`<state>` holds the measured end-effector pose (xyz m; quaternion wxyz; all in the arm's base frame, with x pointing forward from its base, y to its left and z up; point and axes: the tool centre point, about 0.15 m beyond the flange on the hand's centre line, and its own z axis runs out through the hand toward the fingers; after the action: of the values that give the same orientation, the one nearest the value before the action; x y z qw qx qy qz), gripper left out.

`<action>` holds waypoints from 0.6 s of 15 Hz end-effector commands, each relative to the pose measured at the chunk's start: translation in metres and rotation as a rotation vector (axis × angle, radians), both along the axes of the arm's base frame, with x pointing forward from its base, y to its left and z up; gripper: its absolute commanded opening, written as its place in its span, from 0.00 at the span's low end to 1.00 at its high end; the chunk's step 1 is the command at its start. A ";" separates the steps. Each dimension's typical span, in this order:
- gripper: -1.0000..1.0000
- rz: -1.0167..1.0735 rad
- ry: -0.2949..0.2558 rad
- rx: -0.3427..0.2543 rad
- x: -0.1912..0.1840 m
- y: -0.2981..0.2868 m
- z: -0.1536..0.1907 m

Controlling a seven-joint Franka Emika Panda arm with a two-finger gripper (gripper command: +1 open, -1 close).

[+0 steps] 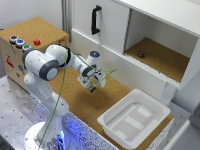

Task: Slide the yellow block to the left

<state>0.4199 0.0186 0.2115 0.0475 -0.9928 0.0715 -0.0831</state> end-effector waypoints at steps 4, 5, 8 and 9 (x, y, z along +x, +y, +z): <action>0.00 0.073 0.100 0.076 0.030 0.076 0.005; 0.00 0.086 0.103 0.080 0.025 0.084 0.004; 0.00 0.112 0.084 0.058 0.011 0.091 0.010; 0.00 0.116 0.073 0.035 0.007 0.087 0.014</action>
<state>0.4313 0.0905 0.2173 0.0725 -0.9950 0.0293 -0.0614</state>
